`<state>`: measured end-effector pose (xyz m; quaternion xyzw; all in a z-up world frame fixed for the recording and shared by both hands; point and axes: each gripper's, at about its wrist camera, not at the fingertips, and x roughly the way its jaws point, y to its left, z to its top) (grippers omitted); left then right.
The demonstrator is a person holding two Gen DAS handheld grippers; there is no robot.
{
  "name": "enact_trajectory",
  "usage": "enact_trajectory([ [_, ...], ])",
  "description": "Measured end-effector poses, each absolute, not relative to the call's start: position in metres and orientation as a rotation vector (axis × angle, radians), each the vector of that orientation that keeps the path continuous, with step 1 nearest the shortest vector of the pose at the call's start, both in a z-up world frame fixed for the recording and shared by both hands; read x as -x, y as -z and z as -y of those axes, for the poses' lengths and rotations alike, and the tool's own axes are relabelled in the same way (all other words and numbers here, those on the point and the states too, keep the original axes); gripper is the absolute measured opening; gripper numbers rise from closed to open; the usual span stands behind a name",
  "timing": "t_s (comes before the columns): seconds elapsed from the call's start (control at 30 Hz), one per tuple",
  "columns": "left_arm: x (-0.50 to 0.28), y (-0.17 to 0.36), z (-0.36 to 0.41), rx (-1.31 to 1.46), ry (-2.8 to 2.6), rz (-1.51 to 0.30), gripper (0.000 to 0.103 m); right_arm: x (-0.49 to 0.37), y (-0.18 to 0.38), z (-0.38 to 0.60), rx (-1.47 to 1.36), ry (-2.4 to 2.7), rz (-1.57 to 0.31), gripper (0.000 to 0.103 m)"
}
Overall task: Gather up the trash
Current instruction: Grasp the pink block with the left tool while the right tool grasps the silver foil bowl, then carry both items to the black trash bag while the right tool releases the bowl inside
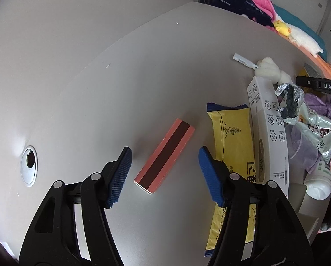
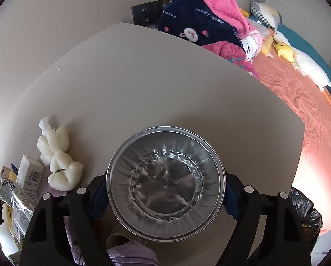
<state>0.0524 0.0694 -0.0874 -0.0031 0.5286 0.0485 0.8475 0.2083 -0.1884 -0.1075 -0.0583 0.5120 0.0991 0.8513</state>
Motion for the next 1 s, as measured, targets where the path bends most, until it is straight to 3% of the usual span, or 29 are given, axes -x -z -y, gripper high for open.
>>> enact_trajectory([
  [0.37, -0.058, 0.086, -0.077, 0.070, -0.134, -1.079, 0.019, -0.209, 0.081, 0.193, 0.090, -0.228, -1.015, 0.082],
  [1.0, -0.034, 0.020, -0.045, 0.215, -0.030, -0.901, 0.019, -0.150, 0.016, 0.232, -0.017, -0.256, -0.898, 0.082],
])
